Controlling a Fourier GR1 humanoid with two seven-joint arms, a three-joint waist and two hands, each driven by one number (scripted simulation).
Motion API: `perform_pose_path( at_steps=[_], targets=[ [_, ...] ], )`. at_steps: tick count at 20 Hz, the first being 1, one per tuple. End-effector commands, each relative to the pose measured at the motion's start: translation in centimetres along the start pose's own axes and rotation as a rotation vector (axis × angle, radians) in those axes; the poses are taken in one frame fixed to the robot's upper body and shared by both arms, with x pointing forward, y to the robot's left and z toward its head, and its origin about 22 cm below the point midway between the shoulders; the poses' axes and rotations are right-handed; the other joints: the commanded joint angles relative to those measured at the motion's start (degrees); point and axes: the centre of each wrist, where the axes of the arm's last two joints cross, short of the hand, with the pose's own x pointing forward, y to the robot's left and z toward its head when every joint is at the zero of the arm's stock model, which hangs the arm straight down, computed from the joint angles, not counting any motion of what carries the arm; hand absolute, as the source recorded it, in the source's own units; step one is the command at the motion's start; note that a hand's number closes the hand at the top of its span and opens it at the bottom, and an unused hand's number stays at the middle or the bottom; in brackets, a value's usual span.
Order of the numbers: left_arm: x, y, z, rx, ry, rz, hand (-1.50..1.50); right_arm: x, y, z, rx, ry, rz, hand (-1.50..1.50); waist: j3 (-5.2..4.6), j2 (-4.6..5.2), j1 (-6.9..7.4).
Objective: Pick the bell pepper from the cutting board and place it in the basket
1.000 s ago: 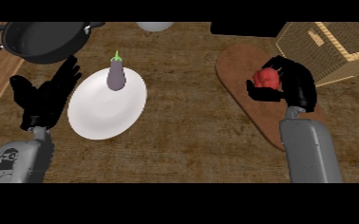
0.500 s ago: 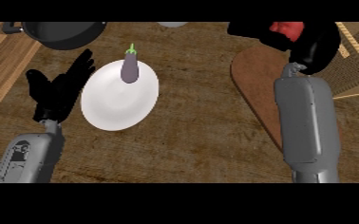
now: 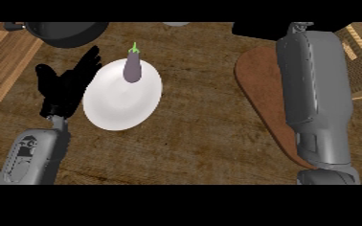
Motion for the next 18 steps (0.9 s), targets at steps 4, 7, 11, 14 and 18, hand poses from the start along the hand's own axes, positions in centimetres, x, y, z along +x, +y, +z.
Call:
perform_pose_path(
  at_steps=[4, 7, 11, 14, 18],
  targets=[
    [-0.1, -1.0, -0.2, -0.016, 0.004, 0.012, 0.0, 4.6, -1.4, -2.5, -0.189, 0.115, 0.072, 1.5, 0.14, 0.08, -0.15],
    [0.6, 0.5, -0.3, 0.012, -0.008, -0.005, 0.0, 6.0, -2.1, -3.4, -0.242, 0.151, 0.133, 1.5, 0.12, -0.22, -0.53],
    [0.4, -0.3, -0.5, 0.011, 0.002, 0.002, 0.0, 4.8, -1.1, -4.4, -0.293, 0.203, 0.229, 1.5, 0.28, 0.09, -1.97],
    [0.4, 0.3, -0.5, 0.045, 0.01, -0.002, 0.0, 5.1, -0.9, -4.3, -0.332, 0.233, 0.251, 1.5, 0.36, -0.41, -2.63],
    [-0.8, 1.3, 0.3, 0.047, 0.043, 0.017, 0.0, 4.6, -0.7, -5.2, -0.355, 0.281, 0.283, 1.5, 0.42, -0.73, -2.72]
  ],
)
